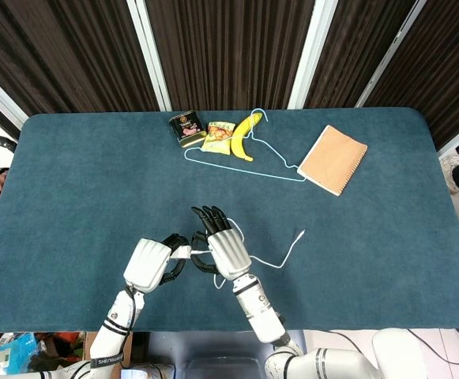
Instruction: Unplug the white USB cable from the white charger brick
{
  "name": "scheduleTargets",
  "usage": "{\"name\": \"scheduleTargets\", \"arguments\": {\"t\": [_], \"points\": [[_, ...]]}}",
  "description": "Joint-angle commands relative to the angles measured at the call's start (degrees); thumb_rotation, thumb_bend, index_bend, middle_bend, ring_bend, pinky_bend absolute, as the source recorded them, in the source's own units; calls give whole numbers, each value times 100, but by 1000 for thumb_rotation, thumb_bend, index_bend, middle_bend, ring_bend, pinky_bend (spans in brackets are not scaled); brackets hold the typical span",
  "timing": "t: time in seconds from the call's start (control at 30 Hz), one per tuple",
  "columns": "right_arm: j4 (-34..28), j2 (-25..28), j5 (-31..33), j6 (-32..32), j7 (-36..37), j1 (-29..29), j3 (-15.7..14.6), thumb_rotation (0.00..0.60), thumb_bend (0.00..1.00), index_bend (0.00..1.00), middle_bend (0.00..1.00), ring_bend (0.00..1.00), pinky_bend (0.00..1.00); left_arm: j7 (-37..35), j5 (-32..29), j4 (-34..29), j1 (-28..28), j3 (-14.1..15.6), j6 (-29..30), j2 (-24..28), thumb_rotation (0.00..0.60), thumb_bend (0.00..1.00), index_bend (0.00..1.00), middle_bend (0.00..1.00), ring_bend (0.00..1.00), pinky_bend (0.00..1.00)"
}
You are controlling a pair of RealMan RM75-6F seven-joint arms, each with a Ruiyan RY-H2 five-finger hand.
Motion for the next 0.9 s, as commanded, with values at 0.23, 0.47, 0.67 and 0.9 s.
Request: {"name": "scheduleTargets", "arguments": {"t": [0.23, 0.47, 0.67, 0.9], "points": [[-8, -29, 46, 29, -13, 28, 9, 600, 491, 731, 194, 0, 0, 10, 38, -61, 15, 20, 2, 24, 600, 571, 754, 760, 1000, 1000], [-100, -20, 180, 9, -84, 36, 59, 600, 597, 837, 248, 2, 0, 14, 71, -78, 16, 10, 10, 37, 600, 571, 755, 761, 1000, 1000], [-228, 63, 264, -9, -150, 28, 73, 600, 633, 852, 256, 6, 0, -9, 70, -75, 16, 2, -11, 68, 600, 570, 755, 760, 1000, 1000], [-469, 277, 409, -85, -323, 5, 75, 600, 657, 857, 256, 6, 0, -78, 131, -1, -9, 9, -52, 117, 600, 598, 754, 760, 1000, 1000]]}}
